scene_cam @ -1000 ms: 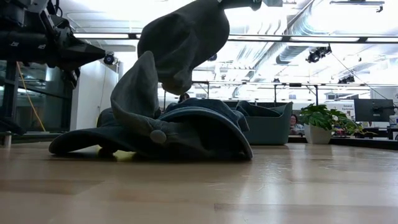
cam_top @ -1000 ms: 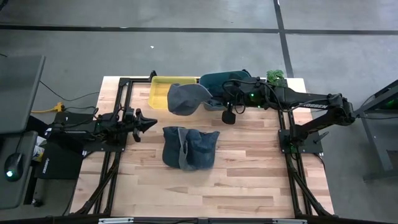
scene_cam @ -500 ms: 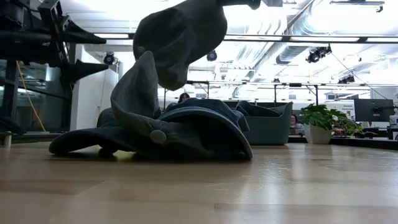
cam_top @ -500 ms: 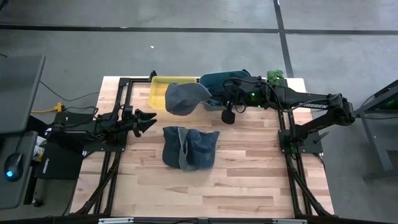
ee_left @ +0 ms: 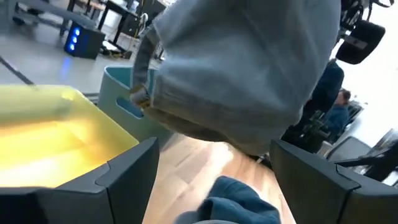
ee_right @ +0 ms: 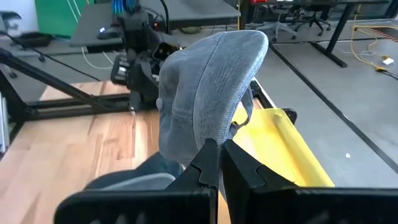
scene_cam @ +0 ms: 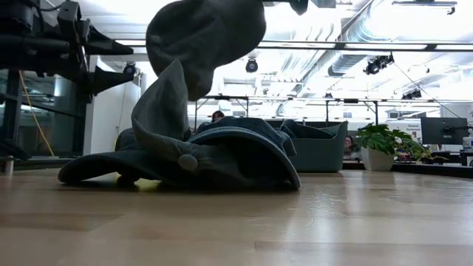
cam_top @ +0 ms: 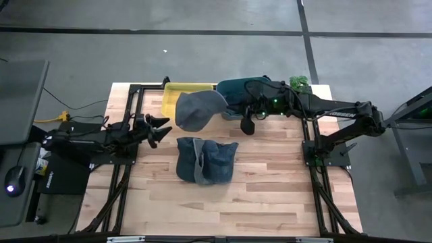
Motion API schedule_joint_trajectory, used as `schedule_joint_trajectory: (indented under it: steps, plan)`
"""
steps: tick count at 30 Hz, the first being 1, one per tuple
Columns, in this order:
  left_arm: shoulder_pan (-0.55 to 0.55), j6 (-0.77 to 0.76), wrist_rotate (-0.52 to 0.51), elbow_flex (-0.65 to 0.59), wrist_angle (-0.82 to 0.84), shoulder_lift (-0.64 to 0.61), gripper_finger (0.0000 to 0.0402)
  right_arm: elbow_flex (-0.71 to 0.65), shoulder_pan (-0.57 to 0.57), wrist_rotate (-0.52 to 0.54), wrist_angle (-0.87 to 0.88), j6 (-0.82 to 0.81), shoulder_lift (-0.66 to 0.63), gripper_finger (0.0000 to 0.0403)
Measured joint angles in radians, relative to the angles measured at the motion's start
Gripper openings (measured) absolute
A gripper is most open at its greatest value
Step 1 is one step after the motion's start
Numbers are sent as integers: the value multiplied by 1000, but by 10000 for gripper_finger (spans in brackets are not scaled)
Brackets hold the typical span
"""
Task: Pick & Place hat
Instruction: Put the right gray cap into the yellow bin
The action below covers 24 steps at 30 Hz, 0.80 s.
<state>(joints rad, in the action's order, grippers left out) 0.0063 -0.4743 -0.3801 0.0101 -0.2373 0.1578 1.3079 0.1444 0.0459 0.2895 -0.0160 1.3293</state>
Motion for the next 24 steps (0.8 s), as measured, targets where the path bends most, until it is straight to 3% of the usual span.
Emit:
schedule_joint_trajectory:
  steps: [6, 24]
  plan:
    - [0, 98, 0, 37, -15, 101, 303, 0, 6, -4, -6, -16, 0, 0]
    - [0, 138, 37, 82, -421, 436, 303, 0, 6, -11, -11, -22, 0, 0]
